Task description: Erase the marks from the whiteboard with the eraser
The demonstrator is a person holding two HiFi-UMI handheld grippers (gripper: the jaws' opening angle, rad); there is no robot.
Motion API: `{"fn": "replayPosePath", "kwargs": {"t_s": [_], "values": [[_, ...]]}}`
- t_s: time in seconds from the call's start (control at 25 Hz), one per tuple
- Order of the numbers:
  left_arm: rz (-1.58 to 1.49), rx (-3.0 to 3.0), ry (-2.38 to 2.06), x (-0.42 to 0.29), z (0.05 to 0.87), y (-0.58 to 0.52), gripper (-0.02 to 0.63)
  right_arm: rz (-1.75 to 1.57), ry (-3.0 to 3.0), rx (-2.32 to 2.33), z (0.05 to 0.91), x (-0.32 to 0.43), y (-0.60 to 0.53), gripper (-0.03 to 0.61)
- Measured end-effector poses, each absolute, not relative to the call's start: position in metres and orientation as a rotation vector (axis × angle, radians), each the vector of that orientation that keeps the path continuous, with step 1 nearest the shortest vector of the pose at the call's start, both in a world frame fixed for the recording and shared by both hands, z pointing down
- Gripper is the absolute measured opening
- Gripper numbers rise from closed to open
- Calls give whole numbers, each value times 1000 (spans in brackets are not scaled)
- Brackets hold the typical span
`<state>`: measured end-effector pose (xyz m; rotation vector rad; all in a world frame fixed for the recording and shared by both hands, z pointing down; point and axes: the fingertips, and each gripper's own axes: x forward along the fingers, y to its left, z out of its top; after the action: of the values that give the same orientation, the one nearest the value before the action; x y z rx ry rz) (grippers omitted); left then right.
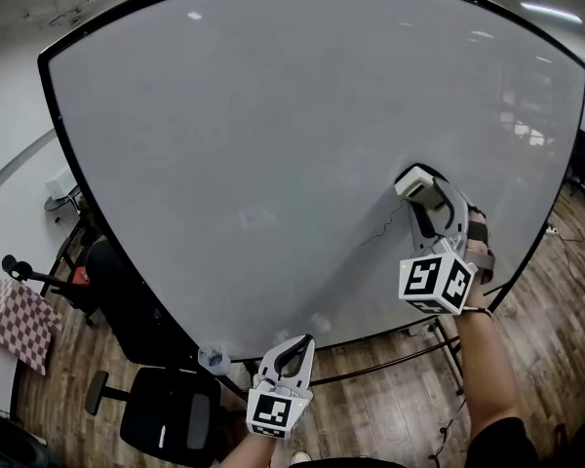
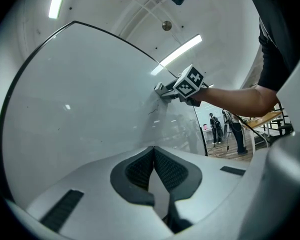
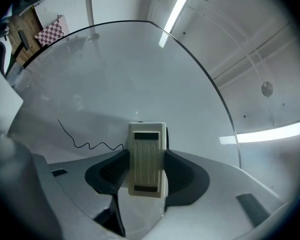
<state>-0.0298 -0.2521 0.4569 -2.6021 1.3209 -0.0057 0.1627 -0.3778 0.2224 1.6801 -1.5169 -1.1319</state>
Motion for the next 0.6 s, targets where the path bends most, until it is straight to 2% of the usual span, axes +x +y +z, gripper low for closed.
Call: {"fn": "replayPosePath", "kwargs": {"t_s": [0.6], "values": [[85,-2460,1314,-31,391,-269,20,-1091,-1564,1579,264,131,-373,242]]}}
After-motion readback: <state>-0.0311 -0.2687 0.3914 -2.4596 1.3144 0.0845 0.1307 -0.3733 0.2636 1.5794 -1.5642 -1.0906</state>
